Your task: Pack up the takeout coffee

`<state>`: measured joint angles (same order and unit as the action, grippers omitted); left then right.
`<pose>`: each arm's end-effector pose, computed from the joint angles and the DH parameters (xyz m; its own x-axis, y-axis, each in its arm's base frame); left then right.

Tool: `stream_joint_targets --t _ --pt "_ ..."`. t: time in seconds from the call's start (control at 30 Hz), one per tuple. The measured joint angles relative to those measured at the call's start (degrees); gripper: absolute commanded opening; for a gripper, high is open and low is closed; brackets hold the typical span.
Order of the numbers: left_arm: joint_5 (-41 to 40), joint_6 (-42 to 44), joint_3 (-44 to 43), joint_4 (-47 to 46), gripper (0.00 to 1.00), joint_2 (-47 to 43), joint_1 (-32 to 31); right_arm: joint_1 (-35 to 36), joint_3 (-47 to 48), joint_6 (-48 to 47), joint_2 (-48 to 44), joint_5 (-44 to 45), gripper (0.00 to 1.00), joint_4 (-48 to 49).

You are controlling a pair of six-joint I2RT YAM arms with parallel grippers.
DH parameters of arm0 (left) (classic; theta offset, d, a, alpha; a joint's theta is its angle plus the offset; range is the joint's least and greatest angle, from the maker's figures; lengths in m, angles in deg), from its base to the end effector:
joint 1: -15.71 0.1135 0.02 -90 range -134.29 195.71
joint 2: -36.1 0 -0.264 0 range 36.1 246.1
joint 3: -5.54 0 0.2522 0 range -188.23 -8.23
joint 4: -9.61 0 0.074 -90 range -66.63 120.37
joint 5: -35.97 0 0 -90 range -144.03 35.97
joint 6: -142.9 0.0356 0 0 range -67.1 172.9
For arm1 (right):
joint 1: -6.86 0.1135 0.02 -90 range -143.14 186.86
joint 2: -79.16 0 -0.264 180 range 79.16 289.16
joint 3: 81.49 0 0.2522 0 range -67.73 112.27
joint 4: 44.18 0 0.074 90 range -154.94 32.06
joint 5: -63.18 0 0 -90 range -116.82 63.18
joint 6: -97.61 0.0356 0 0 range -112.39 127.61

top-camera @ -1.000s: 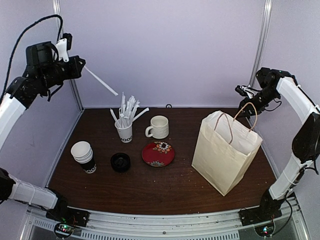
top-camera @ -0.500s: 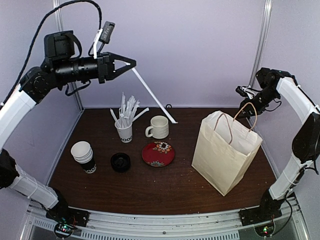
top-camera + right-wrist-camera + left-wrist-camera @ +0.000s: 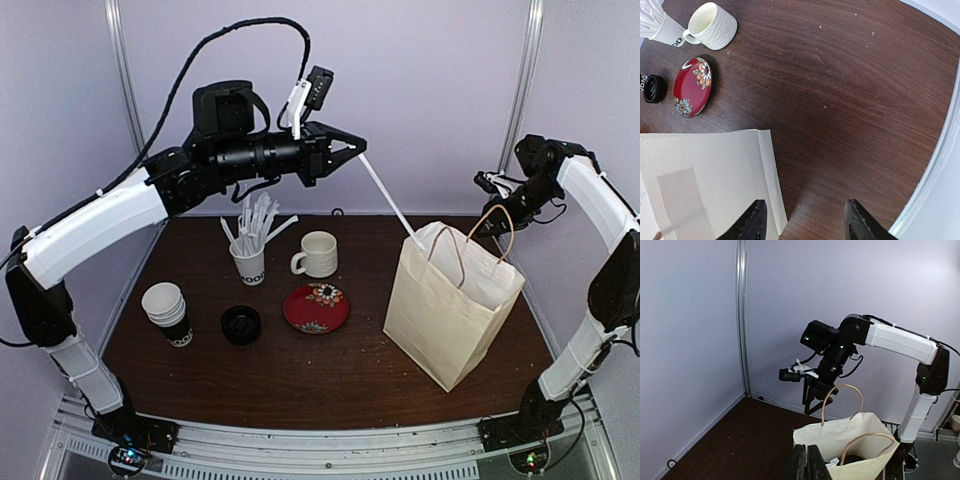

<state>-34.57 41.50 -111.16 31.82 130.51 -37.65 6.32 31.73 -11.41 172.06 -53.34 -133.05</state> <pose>0.2180 -0.3130 0.4725 -0.1880 -0.0595 -0.9804 0.9367 0.2893 -0.1972 0.3087 0.0130 0.3662 -0.8294 -0.2838 -0.4812 -0.4497 0.8502 0.2737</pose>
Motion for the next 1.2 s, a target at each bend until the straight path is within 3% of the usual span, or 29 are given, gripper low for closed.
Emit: stream_joint_targets --t 0.3,0.73,0.93,1.03,1.2 --pt "-1.38 -0.61 -8.81 -3.76 0.00 12.81 0.00 -0.02 -0.42 -0.02 -0.48 -0.02 0.56 0.09" --pt "10.47 -18.58 -24.72 -6.34 0.01 29.88 -4.04 -0.09 -0.59 -0.07 -0.44 -0.20 0.56 0.20" --pt "14.05 -25.53 -29.57 -1.95 0.58 35.91 -6.10 -0.09 -0.59 -0.09 -0.22 -0.39 0.56 0.17" --pt "12.46 -24.68 -29.59 3.06 0.69 35.98 -6.05 -0.09 -0.59 -0.11 -0.22 -0.42 0.56 0.17" --pt "6.08 -17.75 -29.35 10.43 0.73 34.14 -5.49 -0.09 -0.59 -0.15 -0.22 -0.46 0.56 0.17"
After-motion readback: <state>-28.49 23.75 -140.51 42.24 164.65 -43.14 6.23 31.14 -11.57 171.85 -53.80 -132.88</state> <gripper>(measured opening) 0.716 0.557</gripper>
